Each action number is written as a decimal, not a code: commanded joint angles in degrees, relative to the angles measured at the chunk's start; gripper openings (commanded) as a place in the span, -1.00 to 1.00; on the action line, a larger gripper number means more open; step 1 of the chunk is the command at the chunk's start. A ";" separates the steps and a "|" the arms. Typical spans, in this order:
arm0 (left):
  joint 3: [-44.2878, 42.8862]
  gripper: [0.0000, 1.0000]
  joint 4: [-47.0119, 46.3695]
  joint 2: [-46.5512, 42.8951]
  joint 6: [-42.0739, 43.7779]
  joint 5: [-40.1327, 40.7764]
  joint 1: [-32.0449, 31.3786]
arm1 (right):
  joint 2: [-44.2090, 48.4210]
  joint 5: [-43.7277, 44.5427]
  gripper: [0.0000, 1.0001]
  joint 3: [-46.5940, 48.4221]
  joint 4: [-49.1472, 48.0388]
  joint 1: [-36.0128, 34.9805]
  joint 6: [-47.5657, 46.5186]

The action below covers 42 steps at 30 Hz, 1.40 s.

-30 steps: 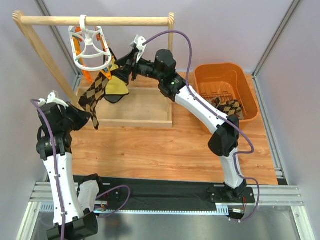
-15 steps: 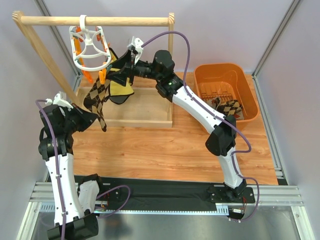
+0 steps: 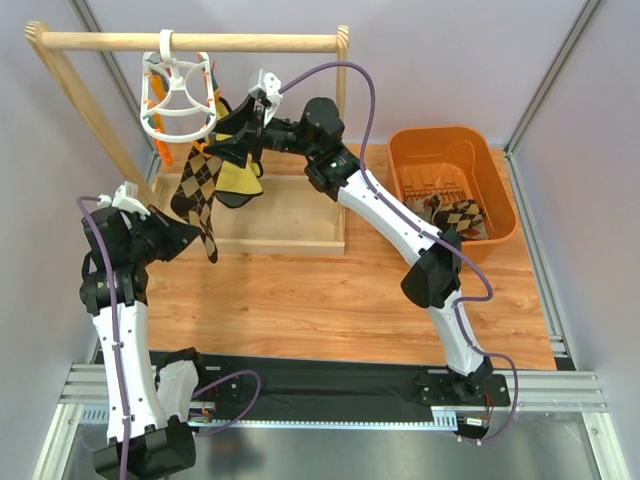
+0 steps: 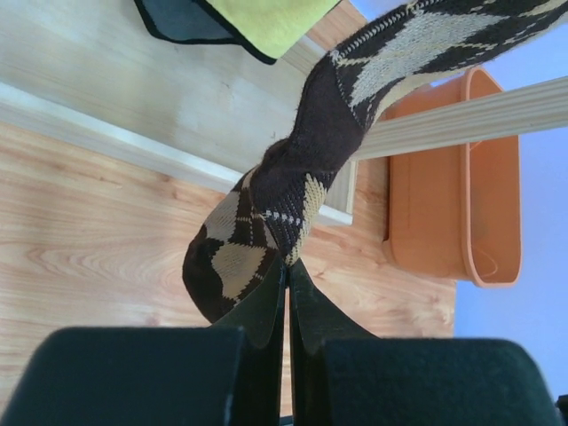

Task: Remove the socks clipped to the hanger

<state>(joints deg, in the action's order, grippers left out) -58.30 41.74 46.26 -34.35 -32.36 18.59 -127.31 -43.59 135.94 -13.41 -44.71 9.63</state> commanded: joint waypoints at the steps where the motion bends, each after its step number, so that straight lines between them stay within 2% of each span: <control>1: 0.38 -1.00 -3.15 0.15 -0.37 -1.56 0.48 | 0.12 0.79 0.03 0.74 -1.80 -0.20 -0.05; 4: 0.04 -0.82 -5.52 0.41 -0.37 -1.83 0.57 | 1.97 1.49 -0.04 -2.78 -3.02 -0.29 0.48; 6: -0.14 -0.49 -7.10 0.76 -0.54 -2.01 0.48 | 3.46 1.15 -0.05 -5.23 -3.64 -0.38 1.09; 8: -0.75 -0.27 -8.51 1.29 -0.64 -2.36 0.57 | 4.60 0.62 -0.04 -6.99 -3.64 -0.55 1.09; 11: -2.25 -0.18 -9.30 1.99 -0.28 -2.88 0.48 | 6.19 0.00 0.02 -8.76 -1.63 -0.47 -0.04; 13: -2.87 -0.16 -9.65 1.99 -0.54 -2.97 0.48 | 7.15 -0.09 0.13 -9.98 1.01 -0.47 -1.89; 18: -2.78 -0.07 -13.86 2.26 -1.86 -7.17 0.48 | 7.95 -0.35 0.20 -12.28 1.89 -0.03 -2.25; 21: -2.52 0.03 -20.27 2.69 -1.86 -9.21 0.40 | 7.69 -0.79 0.22 -12.54 2.16 0.15 -2.25; 25: 0.46 0.19 -33.60 3.40 -0.81 -10.26 0.31 | 7.51 -1.93 0.22 -12.63 2.25 0.67 -1.46; 34: 5.74 0.34 -50.15 8.14 1.38 -16.42 -2.85 | 8.39 -3.34 0.23 -12.72 1.98 0.68 -0.84; 39: 5.75 0.33 -52.71 11.74 2.19 -14.66 -5.32 | 8.83 -3.78 0.24 -12.89 2.07 0.68 -0.40; 42: 5.57 0.19 -54.21 12.71 1.48 -13.27 -5.84 | 10.14 -3.78 0.24 -14.82 1.37 0.68 -0.14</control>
<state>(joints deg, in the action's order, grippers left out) -52.05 -5.48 58.81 -34.26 -45.95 13.28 -121.40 -46.30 122.76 -11.33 -44.10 9.06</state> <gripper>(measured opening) 0.622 0.616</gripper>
